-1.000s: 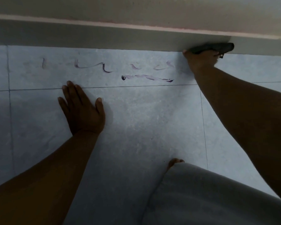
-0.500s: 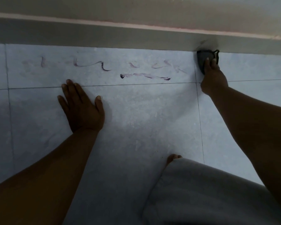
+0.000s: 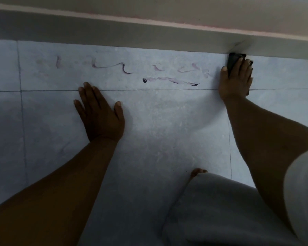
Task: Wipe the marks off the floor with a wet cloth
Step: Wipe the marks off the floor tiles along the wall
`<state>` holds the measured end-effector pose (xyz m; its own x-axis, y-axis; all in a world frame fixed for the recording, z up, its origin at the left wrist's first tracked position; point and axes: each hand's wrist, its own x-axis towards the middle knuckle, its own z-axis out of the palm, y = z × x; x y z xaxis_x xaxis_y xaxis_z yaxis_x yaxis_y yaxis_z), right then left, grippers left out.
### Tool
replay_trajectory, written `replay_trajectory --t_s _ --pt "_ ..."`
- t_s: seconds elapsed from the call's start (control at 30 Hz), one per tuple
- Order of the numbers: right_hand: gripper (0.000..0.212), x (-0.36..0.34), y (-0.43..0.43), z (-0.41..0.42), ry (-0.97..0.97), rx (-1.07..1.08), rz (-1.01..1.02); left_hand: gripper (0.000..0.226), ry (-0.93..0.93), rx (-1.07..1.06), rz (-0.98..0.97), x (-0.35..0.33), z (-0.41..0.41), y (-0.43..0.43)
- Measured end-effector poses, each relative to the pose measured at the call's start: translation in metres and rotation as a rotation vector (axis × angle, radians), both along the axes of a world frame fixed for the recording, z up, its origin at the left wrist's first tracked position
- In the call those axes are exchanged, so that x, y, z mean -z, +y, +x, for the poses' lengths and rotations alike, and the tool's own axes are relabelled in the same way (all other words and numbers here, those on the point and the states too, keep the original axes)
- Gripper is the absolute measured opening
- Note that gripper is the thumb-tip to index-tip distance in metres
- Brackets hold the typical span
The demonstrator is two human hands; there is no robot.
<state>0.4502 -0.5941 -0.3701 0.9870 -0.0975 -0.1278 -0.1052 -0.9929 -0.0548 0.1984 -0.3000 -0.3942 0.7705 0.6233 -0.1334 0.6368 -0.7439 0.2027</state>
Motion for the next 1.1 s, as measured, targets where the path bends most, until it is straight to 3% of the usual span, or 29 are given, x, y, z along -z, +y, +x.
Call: replay_trajectory --t_s 0.1,0.27,0.43,0.57,0.67,0.8,0.9,1.1 --pt "0.077 0.003 0.037 -0.013 -0.040 -0.010 -0.032 0.079 0.001 -0.002 0.009 0.000 -0.001 -0.001" --pt "0.078 0.007 0.115 -0.069 0.027 -0.240 -0.035 0.079 -0.020 0.017 -0.013 -0.001 -0.002 0.000" --pt "0.072 -0.005 0.069 -0.073 0.135 -0.616 0.132 0.070 -0.112 0.173 -0.060 -0.005 -0.020 0.036" --pt "0.070 -0.013 -0.009 -0.053 0.103 -0.352 -0.016 0.070 -0.061 0.397 0.042 -0.004 -0.046 0.076" --pt "0.068 -0.011 -0.013 -0.037 0.068 -0.360 -0.193 0.073 -0.040 0.412 0.054 -0.003 -0.045 0.076" --pt "0.065 -0.004 0.005 -0.027 0.048 -0.365 -0.113 0.072 -0.053 0.402 0.047 -0.002 -0.045 0.078" --pt "0.064 -0.003 0.039 -0.037 0.047 -0.326 -0.082 0.073 -0.047 0.406 0.053 0.000 -0.044 0.077" --pt "0.065 0.007 0.172 -0.096 0.018 -0.474 -0.006 0.073 -0.057 0.388 0.020 -0.002 -0.045 0.076"
